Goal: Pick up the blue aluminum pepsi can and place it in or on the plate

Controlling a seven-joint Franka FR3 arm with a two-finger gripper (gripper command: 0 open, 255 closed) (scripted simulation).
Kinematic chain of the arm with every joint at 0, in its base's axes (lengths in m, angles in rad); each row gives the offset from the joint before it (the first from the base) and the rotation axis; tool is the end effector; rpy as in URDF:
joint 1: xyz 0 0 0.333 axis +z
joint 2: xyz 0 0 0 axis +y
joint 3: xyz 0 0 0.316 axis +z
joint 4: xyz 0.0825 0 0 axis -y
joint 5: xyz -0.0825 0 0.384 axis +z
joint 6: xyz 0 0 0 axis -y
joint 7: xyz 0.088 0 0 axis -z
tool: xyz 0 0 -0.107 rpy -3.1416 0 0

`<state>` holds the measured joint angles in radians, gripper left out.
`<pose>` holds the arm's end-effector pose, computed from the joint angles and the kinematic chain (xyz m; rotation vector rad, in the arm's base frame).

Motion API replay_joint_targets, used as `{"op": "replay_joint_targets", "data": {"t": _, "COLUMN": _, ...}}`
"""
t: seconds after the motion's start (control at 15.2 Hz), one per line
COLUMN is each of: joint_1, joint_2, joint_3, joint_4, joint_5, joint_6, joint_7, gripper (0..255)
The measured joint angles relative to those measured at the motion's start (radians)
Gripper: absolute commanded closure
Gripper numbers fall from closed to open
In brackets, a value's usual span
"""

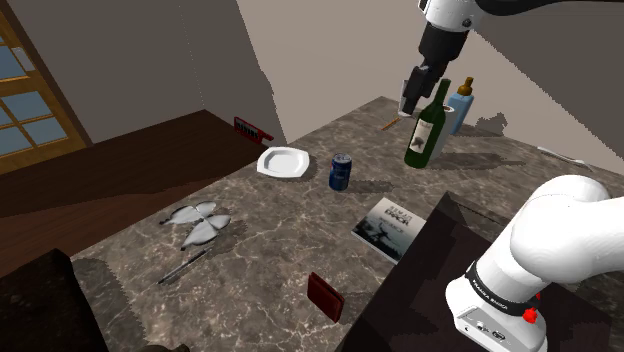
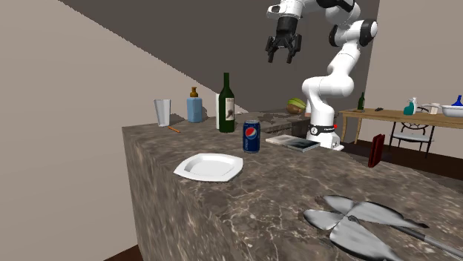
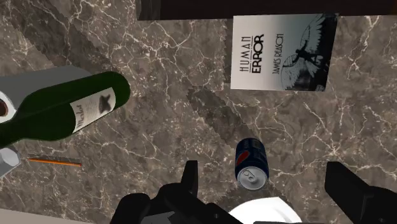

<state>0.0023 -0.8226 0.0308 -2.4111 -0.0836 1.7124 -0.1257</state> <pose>0.3105 0.0052 0.5892 3.0149 0.2372 0.1787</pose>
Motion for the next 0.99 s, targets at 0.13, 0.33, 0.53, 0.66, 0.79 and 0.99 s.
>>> {"op": "replay_joint_targets", "data": {"t": 0.13, "joint_1": -0.001, "joint_2": 0.011, "joint_3": 0.0, "joint_4": -0.005, "joint_5": 0.0, "joint_6": 0.012, "joint_7": 0.003, "gripper": 0}}
{"op": "replay_joint_targets", "data": {"t": 0.33, "joint_1": -0.001, "joint_2": 0.084, "joint_3": 0.017, "joint_4": -0.022, "joint_5": 0.006, "joint_6": 0.084, "joint_7": 0.031, "gripper": 0}}
{"op": "replay_joint_targets", "data": {"t": 0.53, "joint_1": -0.005, "joint_2": 0.183, "joint_3": 0.03, "joint_4": -0.026, "joint_5": 0.006, "joint_6": 0.169, "joint_7": 0.058, "gripper": 0}}
{"op": "replay_joint_targets", "data": {"t": 0.66, "joint_1": -0.007, "joint_2": 0.249, "joint_3": 0.039, "joint_4": -0.032, "joint_5": 0.005, "joint_6": 0.227, "joint_7": 0.078, "gripper": 0}}
{"op": "replay_joint_targets", "data": {"t": 0.79, "joint_1": -0.009, "joint_2": 0.321, "joint_3": 0.05, "joint_4": -0.026, "joint_5": 0.004, "joint_6": 0.279, "joint_7": 0.1, "gripper": 0}}
{"op": "replay_joint_targets", "data": {"t": 0.99, "joint_1": -0.013, "joint_2": 0.433, "joint_3": 0.064, "joint_4": -0.005, "joint_5": -0.002, "joint_6": 0.349, "joint_7": 0.131, "gripper": 0}}
